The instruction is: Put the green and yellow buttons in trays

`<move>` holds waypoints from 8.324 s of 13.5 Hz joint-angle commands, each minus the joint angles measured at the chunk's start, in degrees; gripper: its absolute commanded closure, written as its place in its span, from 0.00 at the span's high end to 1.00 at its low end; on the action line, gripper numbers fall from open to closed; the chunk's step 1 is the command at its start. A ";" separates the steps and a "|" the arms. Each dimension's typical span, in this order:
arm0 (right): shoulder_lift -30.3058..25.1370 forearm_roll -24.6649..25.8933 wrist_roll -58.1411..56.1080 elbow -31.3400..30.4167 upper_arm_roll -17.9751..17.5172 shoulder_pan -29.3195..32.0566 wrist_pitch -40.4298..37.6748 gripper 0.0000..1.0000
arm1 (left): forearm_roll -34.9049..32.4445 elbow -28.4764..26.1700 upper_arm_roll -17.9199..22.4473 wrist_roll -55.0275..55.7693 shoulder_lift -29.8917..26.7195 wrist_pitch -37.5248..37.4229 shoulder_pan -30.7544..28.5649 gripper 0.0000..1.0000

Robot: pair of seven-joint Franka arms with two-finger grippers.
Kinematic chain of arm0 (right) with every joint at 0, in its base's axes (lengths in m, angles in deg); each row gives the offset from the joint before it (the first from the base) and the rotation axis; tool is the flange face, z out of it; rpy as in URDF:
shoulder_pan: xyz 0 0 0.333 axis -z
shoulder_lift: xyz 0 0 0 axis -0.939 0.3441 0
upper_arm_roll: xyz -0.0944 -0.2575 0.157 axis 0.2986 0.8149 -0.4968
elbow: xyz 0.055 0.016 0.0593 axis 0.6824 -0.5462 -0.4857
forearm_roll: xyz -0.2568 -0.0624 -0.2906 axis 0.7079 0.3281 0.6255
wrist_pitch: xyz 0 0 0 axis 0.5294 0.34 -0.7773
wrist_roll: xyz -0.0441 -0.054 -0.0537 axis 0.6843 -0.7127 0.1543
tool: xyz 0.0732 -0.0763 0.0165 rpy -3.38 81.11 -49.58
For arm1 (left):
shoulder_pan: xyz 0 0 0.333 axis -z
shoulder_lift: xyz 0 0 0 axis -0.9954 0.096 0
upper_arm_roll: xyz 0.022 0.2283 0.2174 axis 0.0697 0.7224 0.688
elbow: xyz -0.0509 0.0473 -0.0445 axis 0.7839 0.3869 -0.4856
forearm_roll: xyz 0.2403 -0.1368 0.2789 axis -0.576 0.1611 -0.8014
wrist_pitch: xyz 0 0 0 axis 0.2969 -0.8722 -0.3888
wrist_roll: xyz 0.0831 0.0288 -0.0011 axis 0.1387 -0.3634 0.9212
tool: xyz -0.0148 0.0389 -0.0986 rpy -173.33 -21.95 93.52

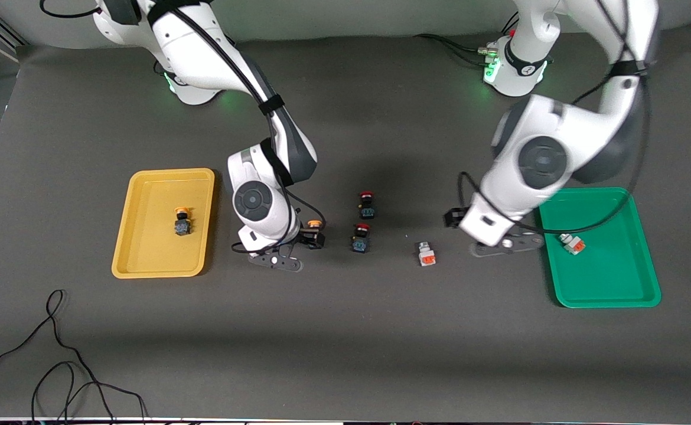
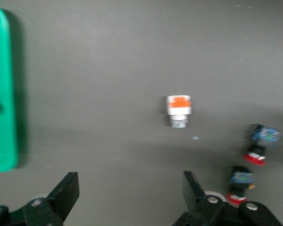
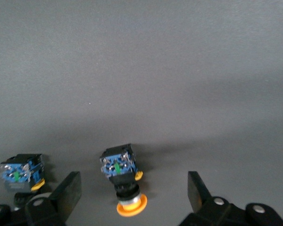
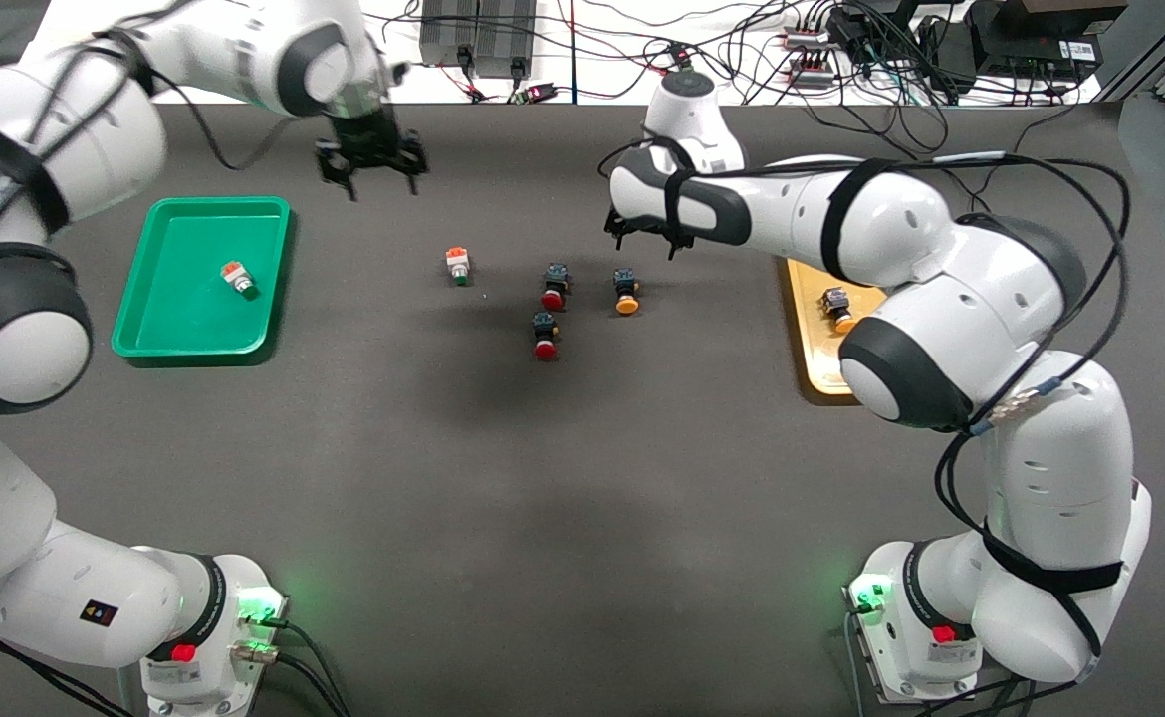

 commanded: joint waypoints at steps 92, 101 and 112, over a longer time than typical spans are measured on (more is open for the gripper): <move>-18.65 3.90 -40.41 24.82 27.91 13.82 -60.13 1.00 | -0.52 4.90 4.34 -31.52 -19.40 -22.52 -18.69 0.99; -37.27 21.87 -33.72 4.91 -8.97 35.98 -46.98 1.00 | -1.40 4.99 4.61 -31.61 -19.49 -23.31 -19.48 0.99; -44.51 26.00 -30.04 -6.03 -20.85 45.31 -34.31 1.00 | -1.58 4.99 4.17 -30.82 -19.57 -24.10 -19.13 0.99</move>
